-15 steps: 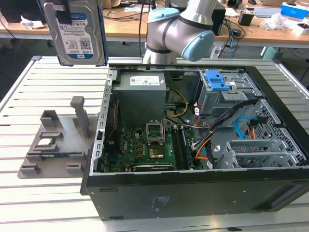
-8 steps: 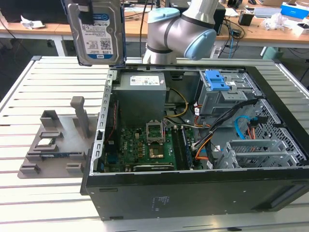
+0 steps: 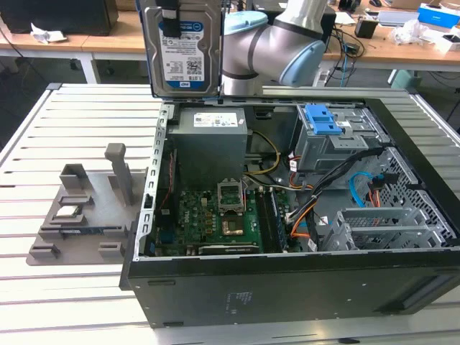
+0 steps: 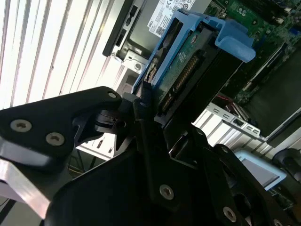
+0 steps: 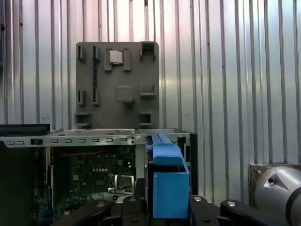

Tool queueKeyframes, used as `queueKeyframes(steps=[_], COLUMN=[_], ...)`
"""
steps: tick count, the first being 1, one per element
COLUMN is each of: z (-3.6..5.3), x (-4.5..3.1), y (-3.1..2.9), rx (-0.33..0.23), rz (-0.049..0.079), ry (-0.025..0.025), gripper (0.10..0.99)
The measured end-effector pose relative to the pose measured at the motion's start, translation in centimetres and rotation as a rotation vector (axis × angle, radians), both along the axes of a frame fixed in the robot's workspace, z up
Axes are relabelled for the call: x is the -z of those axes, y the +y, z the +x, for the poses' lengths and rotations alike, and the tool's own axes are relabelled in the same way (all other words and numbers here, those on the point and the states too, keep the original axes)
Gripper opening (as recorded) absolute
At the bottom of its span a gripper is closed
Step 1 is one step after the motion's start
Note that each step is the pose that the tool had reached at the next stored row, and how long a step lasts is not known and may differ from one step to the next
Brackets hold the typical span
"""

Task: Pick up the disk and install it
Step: 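Pick up the disk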

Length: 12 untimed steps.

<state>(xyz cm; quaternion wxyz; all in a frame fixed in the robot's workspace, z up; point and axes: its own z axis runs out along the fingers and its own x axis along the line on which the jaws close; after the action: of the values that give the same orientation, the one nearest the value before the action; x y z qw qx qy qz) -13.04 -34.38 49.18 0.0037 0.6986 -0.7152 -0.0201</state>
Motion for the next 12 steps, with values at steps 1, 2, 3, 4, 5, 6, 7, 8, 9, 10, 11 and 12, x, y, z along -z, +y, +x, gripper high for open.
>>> queueKeyframes(steps=[1, 2, 3, 4, 5, 6, 7, 8, 9, 10, 11, 12], z=[0.47, 1.11, 1.81, 2.54, 3.77, 4.68, 5.3, 5.78, 6.76, 7.33, 7.81, 8.26], x=[-0.01, -0.01, 0.0, -0.01, 0.0, 0.0, -0.01, 0.0, 0.0, 0.0, 0.0, 0.0], y=[0.0, 0.0, 0.0, 0.0, 0.0, 0.0, 0.0, 0.0, 0.0, 0.0, 0.0, 0.0], rx=[0.0, 0.0, 0.0, 0.0, 0.0, 0.0, 0.0, 0.0, 0.0, 0.0, 0.0, 0.0], rz=[0.0, 0.0, 0.0, 0.0, 0.0, 0.0, 0.0, 0.0, 0.0, 0.0, 0.0, 0.0], ry=[0.0001, 0.0002, 0.0001, 0.0002, 0.0002, 0.0002, 0.0003, 0.0003, 0.0003, 0.0003, 0.0004, 0.0004], gripper=[0.361, 0.361, 0.361, 0.361, 0.361, 0.361, 0.361, 0.361, 0.361, 0.361, 0.361, 0.361])
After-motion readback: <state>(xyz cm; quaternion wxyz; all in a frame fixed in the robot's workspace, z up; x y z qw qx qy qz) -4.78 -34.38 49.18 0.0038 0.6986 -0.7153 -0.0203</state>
